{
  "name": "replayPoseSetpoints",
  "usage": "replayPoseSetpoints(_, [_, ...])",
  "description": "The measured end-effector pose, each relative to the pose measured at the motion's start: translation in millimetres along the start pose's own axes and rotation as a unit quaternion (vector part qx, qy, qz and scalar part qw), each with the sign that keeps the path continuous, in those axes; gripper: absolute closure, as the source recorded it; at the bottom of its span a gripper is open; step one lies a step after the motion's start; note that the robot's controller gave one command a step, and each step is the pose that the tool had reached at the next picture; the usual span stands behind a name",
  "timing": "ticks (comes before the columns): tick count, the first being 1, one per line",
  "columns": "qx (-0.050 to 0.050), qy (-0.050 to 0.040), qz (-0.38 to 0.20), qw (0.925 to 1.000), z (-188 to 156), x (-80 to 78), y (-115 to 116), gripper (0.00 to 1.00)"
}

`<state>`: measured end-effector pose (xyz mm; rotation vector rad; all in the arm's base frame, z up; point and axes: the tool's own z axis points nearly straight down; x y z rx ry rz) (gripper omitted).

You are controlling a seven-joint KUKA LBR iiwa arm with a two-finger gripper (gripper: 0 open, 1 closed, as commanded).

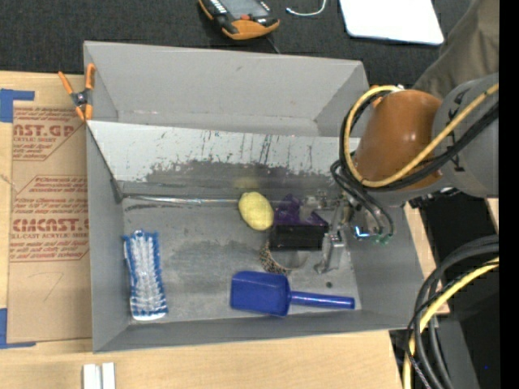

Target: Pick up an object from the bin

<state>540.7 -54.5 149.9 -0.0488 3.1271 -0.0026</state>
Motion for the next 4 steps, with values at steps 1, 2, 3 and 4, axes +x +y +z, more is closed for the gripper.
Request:
replayPoseSetpoints(1, [-0.004, 0.0079, -0.099, 0.995, 66, -7.2, 31, 0.0])
replayPoseSetpoints(2, [0.0, -0.0053, 0.008, 1.0, 43, -3.3, 32, 1.0])
replayPoseSetpoints(3, [0.0, -0.0054, 0.008, 1.0, 43, -3.4, 32, 1.0])
replayPoseSetpoints(4, [0.0, -0.0062, 0.006, 1.0, -51, -7.5, 31, 1.0])
